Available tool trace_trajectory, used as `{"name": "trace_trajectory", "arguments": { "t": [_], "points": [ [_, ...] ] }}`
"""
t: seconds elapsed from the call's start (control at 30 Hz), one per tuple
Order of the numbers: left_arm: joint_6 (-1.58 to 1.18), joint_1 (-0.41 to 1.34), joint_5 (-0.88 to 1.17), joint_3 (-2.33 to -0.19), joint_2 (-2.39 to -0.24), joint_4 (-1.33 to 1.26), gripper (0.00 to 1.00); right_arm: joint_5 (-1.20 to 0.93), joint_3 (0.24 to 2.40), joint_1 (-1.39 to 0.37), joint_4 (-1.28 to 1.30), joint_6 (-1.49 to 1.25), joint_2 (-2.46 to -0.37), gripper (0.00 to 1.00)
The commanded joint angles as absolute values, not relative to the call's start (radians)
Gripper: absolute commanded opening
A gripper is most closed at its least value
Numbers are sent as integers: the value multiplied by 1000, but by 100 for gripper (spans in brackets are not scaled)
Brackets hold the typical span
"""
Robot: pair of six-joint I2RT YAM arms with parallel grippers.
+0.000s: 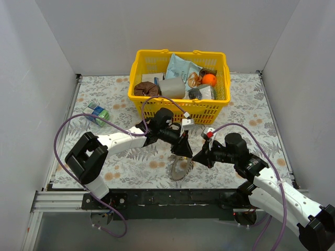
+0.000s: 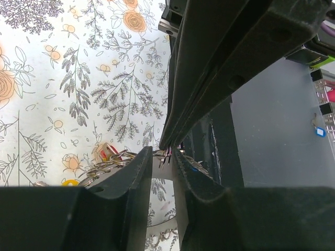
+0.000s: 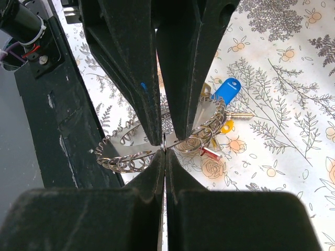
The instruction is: Put the keys on the keyring
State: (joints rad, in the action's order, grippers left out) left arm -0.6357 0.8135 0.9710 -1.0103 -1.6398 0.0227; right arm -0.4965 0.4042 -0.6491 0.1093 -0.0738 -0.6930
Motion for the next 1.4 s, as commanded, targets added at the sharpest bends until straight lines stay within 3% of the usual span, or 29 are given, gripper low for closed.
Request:
{"name": "trace_trajectory", "arguments": {
  "t": [0.0, 0.17, 0.3, 0.57, 0.63, 0.67, 0.77, 0.97, 1.37],
  "points": [
    [-630, 807, 988, -1031, -1631, 28, 23, -506, 431, -649, 61, -67, -673, 1],
    [-635, 807, 992, -1034, -1634, 28, 19, -509, 431, -650, 60, -67, -680, 1],
    [-640, 807, 1008, -1042, -1644, 26, 0, -512, 431, -650, 60, -67, -680, 1],
    [-701, 807, 1008, -996, -1620, -83, 0, -494, 437, -650, 61, -74, -678, 3],
    [-745, 807, 993, -953, -1596, -165, 0, -486, 440, -650, 60, -77, -677, 11],
    [-761, 807, 986, -939, -1588, -193, 0, -485, 443, -650, 60, -80, -675, 21],
    [-819, 807, 953, -884, -1560, -299, 0, -479, 449, -650, 52, -86, -660, 39],
    [-925, 807, 864, -760, -1513, -536, 0, -419, 457, -650, 49, -109, -601, 61],
    [-1043, 807, 726, -594, -1445, -876, 0, -402, 451, -646, 25, -129, -532, 63]
  ]
}}
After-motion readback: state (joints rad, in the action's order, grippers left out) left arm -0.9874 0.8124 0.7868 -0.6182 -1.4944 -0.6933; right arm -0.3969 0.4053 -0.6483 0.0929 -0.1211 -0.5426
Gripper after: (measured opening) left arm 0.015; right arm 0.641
